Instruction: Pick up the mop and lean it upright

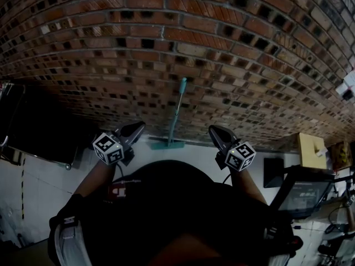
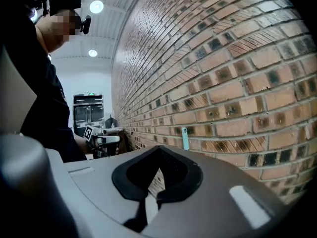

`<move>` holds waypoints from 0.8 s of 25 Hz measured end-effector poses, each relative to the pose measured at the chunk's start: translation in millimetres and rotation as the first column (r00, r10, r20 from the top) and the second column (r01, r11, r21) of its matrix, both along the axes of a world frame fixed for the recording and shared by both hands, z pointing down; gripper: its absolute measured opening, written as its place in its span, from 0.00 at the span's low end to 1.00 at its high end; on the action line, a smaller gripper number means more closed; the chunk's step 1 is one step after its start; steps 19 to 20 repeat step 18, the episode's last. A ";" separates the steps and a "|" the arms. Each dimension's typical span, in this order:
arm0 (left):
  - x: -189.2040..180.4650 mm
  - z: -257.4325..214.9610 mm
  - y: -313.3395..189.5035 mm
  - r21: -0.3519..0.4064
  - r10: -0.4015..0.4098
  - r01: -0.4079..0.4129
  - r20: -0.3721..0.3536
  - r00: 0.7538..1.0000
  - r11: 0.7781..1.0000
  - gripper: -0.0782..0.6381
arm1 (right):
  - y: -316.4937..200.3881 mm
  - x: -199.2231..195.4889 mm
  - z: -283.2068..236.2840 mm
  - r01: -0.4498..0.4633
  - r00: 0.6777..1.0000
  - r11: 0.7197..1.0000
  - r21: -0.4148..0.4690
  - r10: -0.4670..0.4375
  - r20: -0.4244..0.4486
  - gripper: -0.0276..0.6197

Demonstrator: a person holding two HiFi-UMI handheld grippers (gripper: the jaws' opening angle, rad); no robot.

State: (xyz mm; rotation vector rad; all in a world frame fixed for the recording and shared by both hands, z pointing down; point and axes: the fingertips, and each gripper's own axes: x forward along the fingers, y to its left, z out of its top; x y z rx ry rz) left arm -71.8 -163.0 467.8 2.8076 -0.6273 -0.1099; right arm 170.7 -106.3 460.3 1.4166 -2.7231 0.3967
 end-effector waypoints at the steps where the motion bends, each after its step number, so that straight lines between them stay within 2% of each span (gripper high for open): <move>1: -0.5 -0.6 0.0 0.001 -0.001 0.001 -0.001 1.000 1.000 0.12 | -0.3 -0.6 -0.2 0.003 1.000 1.000 0.001 -0.003 -0.003 0.06; 20: -1.4 -2.7 -3.0 0.007 -0.010 0.010 -0.008 1.000 1.000 0.12 | -7.2 -0.8 -3.7 0.015 1.000 1.000 0.012 -0.015 -0.020 0.06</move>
